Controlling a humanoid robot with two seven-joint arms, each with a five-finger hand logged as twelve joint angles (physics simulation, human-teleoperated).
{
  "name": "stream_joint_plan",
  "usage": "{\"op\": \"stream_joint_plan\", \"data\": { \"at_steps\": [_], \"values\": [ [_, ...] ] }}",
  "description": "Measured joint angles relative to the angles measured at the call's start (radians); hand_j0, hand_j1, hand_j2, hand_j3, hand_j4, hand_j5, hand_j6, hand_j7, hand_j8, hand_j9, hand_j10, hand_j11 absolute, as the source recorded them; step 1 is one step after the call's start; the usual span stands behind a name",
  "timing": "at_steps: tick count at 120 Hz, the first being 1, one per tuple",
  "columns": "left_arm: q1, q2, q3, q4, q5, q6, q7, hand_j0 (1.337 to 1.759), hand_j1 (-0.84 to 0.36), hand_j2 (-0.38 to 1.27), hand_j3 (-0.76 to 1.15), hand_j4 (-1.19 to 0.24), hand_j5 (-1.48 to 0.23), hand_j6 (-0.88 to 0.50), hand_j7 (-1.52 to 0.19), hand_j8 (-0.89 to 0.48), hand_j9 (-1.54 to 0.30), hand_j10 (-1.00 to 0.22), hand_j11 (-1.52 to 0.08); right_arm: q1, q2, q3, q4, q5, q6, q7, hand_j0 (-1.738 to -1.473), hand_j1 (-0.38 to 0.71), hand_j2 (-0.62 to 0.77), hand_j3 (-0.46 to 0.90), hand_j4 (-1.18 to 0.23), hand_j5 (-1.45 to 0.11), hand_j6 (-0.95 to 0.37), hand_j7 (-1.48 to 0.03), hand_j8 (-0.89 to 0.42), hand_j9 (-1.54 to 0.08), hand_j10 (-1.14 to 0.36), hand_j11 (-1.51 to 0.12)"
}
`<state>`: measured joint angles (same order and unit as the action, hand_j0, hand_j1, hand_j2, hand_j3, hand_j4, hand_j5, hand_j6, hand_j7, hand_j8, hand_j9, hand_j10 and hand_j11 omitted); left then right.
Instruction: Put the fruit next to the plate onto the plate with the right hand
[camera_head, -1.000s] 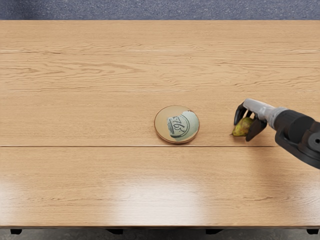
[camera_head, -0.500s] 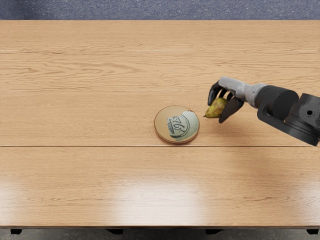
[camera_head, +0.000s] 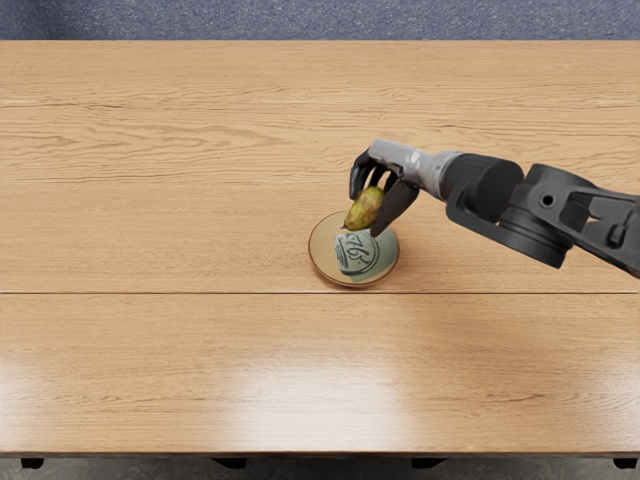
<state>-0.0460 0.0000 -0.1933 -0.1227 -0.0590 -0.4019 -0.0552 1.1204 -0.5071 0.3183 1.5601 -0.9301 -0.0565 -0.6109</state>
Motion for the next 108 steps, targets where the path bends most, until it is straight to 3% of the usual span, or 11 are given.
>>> {"op": "stream_joint_plan", "data": {
  "at_steps": [10, 11, 21, 34, 50, 64, 90, 108],
  "values": [
    [0.0, 0.0, 0.0, 0.0, 0.0, 0.0, 0.0, 1.658, 0.33, 0.0, 0.0, -0.01, -0.02, -0.01, -0.02, -0.01, -0.02, -0.01, -0.02, 0.013, 0.038, -0.004, -0.03, 0.0, 0.002, 0.0, -1.653, 0.19, 0.24, 0.0, -0.79, -1.17, -0.49, -1.09, -0.37, -1.16, -0.57, -1.18],
    [0.0, 0.0, 0.0, 0.0, 0.0, 0.0, 0.0, 1.658, 0.33, 0.0, 0.0, -0.01, -0.02, -0.01, -0.02, -0.01, -0.02, -0.01, -0.02, 0.014, 0.042, -0.005, -0.032, 0.0, 0.002, 0.0, -1.653, 0.18, 0.19, 0.0, -0.79, -1.17, -0.49, -1.09, -0.37, -1.16, -0.56, -1.17],
    [0.0, 0.0, 0.0, 0.0, 0.0, 0.0, 0.0, 1.658, 0.33, 0.0, 0.0, -0.01, -0.02, -0.01, -0.02, -0.01, -0.02, -0.01, -0.02, 0.02, 0.064, -0.008, -0.047, 0.002, 0.003, -0.001, -1.653, 0.22, 0.34, 0.0, -0.8, -1.17, -0.51, -1.09, -0.39, -1.16, -0.58, -1.16],
    [0.001, 0.0, 0.0, 0.0, 0.0, 0.0, 0.0, 1.658, 0.33, 0.0, 0.0, -0.01, -0.02, -0.01, -0.02, -0.01, -0.02, -0.01, -0.02, 0.02, 0.077, -0.009, -0.055, 0.005, 0.002, 0.0, -1.653, 0.25, 0.4, 0.0, -0.8, -1.18, -0.49, -1.09, -0.37, -1.17, -0.56, -1.16],
    [0.001, 0.0, 0.0, 0.0, 0.0, 0.0, 0.0, 1.658, 0.33, 0.0, 0.0, -0.01, -0.02, -0.01, -0.02, -0.01, -0.02, -0.01, -0.02, 0.018, 0.085, -0.01, -0.055, -0.002, -0.021, 0.0, -1.655, -0.01, 0.22, 0.0, -0.44, -0.65, -0.28, -0.6, -0.21, -0.64, -0.32, -0.64],
    [0.001, 0.0, 0.0, 0.0, 0.0, 0.0, 0.0, 1.658, 0.33, 0.0, 0.0, -0.01, -0.02, -0.01, -0.02, -0.01, -0.02, -0.01, -0.02, 0.02, 0.086, -0.01, -0.053, 0.003, -0.019, 0.0, -1.657, -0.16, 0.12, 0.0, -0.25, -0.37, -0.16, -0.34, -0.12, -0.36, -0.18, -0.36],
    [0.003, 0.0, 0.0, 0.0, 0.0, 0.0, 0.0, 1.658, 0.33, 0.0, 0.0, -0.01, -0.02, -0.01, -0.02, -0.01, -0.02, -0.01, -0.02, 0.014, 0.045, 0.03, -0.001, 0.11, -0.038, 0.0, -1.658, -0.28, 0.04, 0.0, -0.09, -0.13, -0.06, -0.12, -0.04, -0.13, -0.06, -0.12],
    [0.003, 0.0, 0.0, 0.0, 0.0, 0.0, 0.0, 1.658, 0.33, 0.0, 0.0, -0.01, -0.02, -0.01, -0.02, -0.01, -0.02, -0.01, -0.02, 0.014, -0.01, 0.1, 0.062, 0.352, -0.03, 0.0, -1.658, -0.32, 0.02, 0.0, -0.04, -0.06, -0.03, -0.06, -0.02, -0.06, -0.03, -0.06]
  ]
}}
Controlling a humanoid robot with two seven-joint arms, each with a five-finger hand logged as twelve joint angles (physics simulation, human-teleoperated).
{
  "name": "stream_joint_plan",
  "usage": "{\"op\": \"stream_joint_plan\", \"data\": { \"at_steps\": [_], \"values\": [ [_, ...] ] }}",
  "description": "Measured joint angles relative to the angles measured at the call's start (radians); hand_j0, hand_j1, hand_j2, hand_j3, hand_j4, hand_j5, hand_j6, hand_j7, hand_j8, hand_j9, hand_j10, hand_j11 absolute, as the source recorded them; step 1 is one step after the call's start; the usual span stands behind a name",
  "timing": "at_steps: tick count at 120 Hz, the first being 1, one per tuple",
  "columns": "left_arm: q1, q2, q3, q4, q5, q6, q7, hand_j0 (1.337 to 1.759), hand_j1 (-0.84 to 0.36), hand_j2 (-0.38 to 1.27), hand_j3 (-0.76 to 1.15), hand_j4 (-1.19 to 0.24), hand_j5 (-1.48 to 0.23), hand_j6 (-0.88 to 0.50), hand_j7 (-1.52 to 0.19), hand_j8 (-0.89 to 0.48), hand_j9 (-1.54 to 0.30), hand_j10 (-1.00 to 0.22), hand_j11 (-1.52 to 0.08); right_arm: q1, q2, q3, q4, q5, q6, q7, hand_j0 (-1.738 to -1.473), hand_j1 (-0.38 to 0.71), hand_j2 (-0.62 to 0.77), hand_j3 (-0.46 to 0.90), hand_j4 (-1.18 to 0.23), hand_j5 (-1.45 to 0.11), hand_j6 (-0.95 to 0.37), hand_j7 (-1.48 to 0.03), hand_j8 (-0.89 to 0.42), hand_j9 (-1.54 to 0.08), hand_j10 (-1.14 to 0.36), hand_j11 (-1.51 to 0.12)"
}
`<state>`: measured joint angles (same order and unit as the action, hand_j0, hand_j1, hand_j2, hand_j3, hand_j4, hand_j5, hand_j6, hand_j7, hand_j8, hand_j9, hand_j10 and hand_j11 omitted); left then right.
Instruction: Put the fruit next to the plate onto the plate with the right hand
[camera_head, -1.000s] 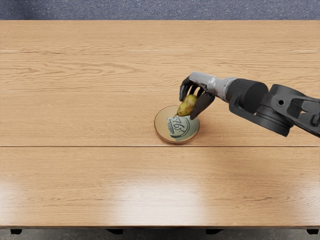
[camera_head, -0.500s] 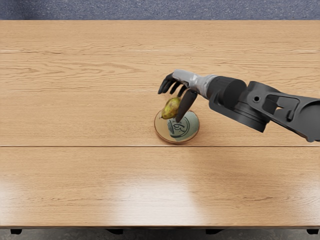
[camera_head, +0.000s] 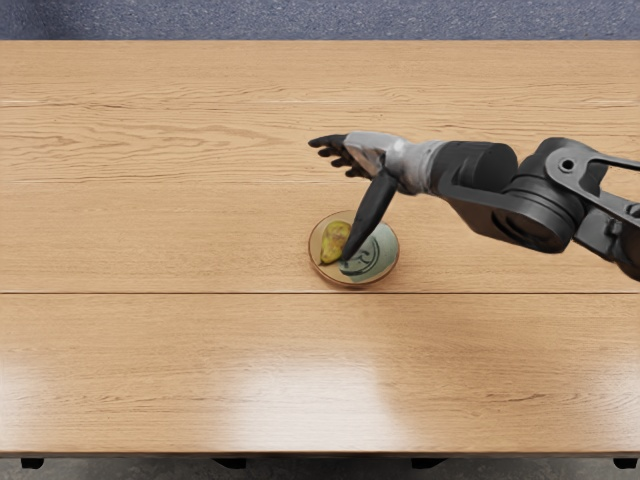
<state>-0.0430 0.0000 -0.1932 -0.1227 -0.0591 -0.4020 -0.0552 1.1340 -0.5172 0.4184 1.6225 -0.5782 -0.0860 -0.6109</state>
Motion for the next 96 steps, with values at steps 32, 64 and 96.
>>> {"op": "stream_joint_plan", "data": {
  "at_steps": [32, 64, 96],
  "values": [
    [0.0, 0.0, 0.0, 0.0, 0.0, 0.0, 0.0, 1.658, 0.33, 0.0, 0.0, -0.01, -0.02, -0.01, -0.02, -0.01, -0.02, -0.01, -0.02, -0.001, -0.144, 0.137, 0.077, 0.481, 0.284, 0.0, -1.658, -0.34, 0.01, 0.0, -0.01, -0.02, -0.01, -0.02, -0.01, -0.02, -0.01, -0.02],
    [0.001, 0.0, 0.0, 0.001, -0.001, 0.0, 0.0, 1.658, 0.33, 0.0, 0.0, -0.01, -0.02, -0.01, -0.02, -0.01, -0.02, -0.01, -0.02, -0.041, -0.405, 0.169, 0.059, 0.78, 0.642, 0.0, -1.658, -0.35, 0.0, 0.0, 0.0, 0.0, 0.0, 0.0, 0.0, 0.0, 0.0, 0.0],
    [0.002, 0.0, 0.0, 0.001, -0.001, 0.0, 0.0, 1.658, 0.33, 0.0, 0.0, -0.01, -0.02, -0.01, -0.02, -0.01, -0.02, -0.01, -0.02, -0.124, -0.586, 0.167, -0.013, 0.934, 0.693, 0.0, -1.658, -0.35, 0.0, 0.0, 0.0, 0.0, 0.0, 0.0, 0.0, 0.0, 0.0, 0.0]
  ]
}}
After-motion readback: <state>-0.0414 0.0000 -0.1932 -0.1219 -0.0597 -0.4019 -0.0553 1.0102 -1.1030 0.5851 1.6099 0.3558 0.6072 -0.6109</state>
